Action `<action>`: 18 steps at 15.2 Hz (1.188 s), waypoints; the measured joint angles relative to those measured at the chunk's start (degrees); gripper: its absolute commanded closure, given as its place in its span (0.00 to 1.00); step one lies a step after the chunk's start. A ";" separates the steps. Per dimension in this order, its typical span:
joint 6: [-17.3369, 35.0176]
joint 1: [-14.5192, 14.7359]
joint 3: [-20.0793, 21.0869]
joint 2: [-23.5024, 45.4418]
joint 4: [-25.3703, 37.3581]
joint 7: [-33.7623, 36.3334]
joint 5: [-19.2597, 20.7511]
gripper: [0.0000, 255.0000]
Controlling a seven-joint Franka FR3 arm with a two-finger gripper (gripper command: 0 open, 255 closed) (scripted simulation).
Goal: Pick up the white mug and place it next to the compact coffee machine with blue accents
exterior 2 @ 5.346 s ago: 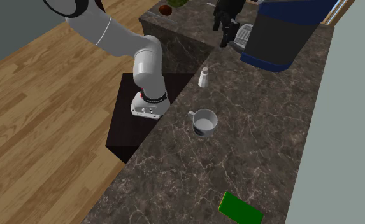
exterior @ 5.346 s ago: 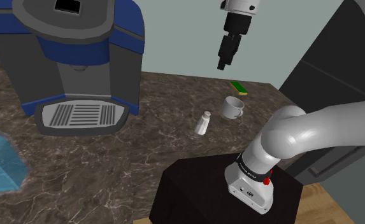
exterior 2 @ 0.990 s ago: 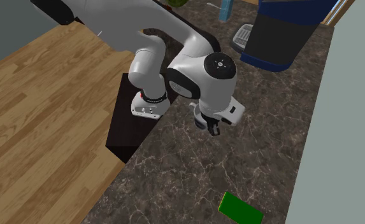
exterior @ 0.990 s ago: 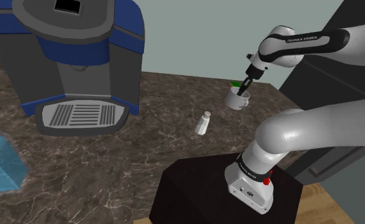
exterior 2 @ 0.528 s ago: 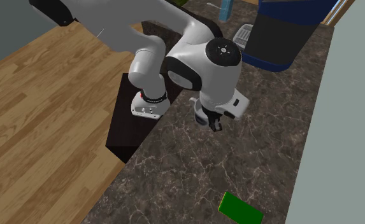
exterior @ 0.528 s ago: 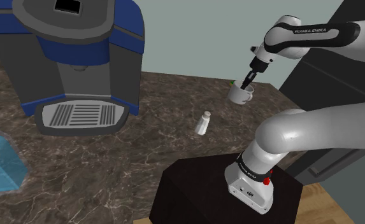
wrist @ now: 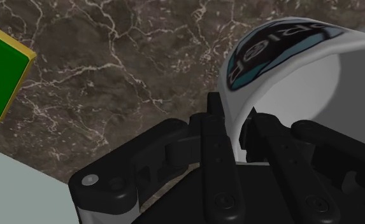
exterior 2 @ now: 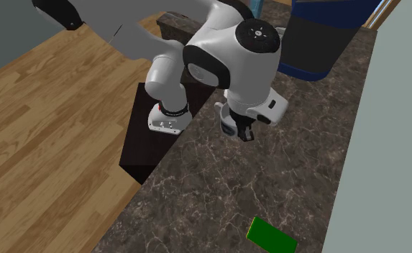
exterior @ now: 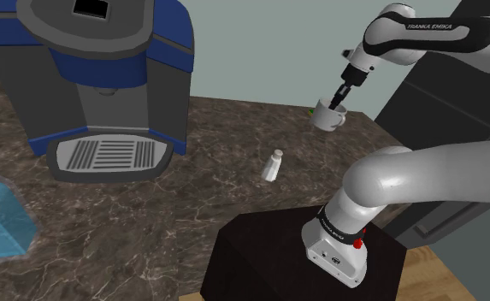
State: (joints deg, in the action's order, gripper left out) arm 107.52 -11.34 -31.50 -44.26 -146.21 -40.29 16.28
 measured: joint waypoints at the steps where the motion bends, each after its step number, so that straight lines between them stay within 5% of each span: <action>1: -0.70 0.11 0.18 0.04 0.75 -0.02 -0.19 1.00; 18: -13.32 1.45 3.73 0.43 13.70 0.26 -3.17 1.00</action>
State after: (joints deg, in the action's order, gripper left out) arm 94.20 -9.88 -27.77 -43.82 -132.51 -40.03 13.11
